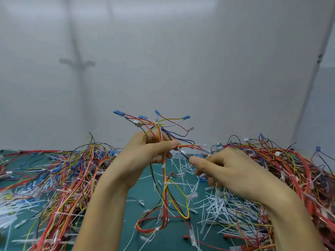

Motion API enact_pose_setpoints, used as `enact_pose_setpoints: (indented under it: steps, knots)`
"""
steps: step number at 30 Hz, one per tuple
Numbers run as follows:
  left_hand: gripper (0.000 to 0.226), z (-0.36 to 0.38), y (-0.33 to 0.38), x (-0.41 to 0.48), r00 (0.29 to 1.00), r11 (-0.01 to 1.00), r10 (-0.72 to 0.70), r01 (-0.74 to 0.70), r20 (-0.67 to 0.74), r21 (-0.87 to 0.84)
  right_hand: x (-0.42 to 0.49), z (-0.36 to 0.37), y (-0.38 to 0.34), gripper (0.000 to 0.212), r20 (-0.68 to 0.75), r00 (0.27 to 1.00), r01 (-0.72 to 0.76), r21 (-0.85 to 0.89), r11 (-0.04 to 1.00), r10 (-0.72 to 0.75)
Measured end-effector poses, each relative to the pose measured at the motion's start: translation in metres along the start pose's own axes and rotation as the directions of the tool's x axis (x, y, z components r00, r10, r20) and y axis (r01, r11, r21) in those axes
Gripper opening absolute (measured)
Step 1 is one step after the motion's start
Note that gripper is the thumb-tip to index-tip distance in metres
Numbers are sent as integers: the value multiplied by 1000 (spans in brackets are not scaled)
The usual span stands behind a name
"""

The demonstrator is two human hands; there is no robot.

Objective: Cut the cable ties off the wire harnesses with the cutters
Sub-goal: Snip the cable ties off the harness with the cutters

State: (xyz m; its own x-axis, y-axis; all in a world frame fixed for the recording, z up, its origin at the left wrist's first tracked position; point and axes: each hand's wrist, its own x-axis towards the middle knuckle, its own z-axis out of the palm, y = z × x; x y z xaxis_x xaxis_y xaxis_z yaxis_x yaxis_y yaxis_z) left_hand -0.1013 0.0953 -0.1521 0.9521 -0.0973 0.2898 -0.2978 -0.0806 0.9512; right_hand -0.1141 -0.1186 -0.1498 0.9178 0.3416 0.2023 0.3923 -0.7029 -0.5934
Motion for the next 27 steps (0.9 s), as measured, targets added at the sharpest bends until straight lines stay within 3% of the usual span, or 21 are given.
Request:
enact_pose_setpoints:
  steps: [4,27]
  knots:
    - [8,-1,1,-1,1000,1000,-11,11,25,10,-1,-3,2,101,-44,999,21,-155,988,-28]
    - [21,2,4,-5,990,999,-23,18,137,34,-9,-5,-9,78,-146,988,-12,-440,898,-58]
